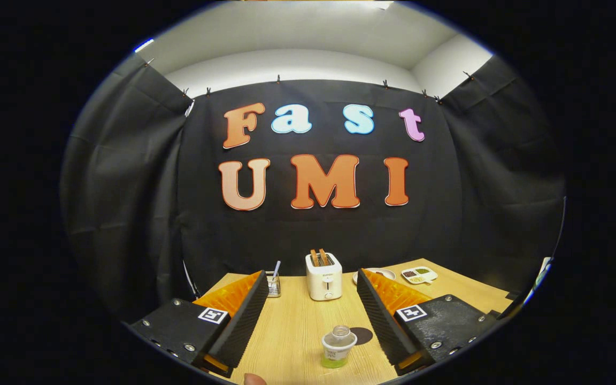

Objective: Take the bottle from table, then pour the juice into the cup, finally place the bottle on the coaster

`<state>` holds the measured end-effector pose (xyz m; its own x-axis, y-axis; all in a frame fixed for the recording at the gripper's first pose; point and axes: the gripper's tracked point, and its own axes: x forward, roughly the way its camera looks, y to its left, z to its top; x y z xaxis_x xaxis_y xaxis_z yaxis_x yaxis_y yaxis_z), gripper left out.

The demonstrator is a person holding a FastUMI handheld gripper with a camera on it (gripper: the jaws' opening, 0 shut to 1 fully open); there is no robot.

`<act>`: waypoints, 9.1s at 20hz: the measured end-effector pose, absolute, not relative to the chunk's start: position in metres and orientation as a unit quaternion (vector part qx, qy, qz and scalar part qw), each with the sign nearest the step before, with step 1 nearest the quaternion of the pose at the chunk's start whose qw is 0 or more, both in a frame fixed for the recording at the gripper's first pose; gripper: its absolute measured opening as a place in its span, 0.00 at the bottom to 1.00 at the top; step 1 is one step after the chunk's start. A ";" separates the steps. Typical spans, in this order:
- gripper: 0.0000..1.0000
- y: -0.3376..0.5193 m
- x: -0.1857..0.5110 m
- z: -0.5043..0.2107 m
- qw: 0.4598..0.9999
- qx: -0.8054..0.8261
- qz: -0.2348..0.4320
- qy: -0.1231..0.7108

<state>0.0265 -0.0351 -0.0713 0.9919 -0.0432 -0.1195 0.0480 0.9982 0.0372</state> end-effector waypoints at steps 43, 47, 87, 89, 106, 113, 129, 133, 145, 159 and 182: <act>0.72 -0.063 0.062 -0.335 0.966 0.021 -0.055 0.253; 0.61 -0.069 0.059 -0.330 0.965 0.066 -0.056 0.248; 0.60 -0.116 0.104 -0.257 0.731 0.670 -0.070 0.106; 0.60 -0.118 0.105 -0.258 0.719 0.683 -0.072 0.104; 0.60 -0.126 0.105 -0.261 0.637 0.760 -0.087 0.093; 0.60 -0.131 0.107 -0.272 0.617 0.775 -0.098 0.099; 0.61 -0.136 0.114 -0.274 0.574 0.807 -0.098 0.100; 0.61 -0.135 0.116 -0.272 0.558 0.818 -0.098 0.099; 0.61 -0.133 0.121 -0.259 0.523 0.842 -0.094 0.097; 0.61 -0.137 0.126 -0.246 0.485 0.865 -0.100 0.088; 0.61 -0.141 0.127 -0.232 0.418 0.899 -0.104 0.083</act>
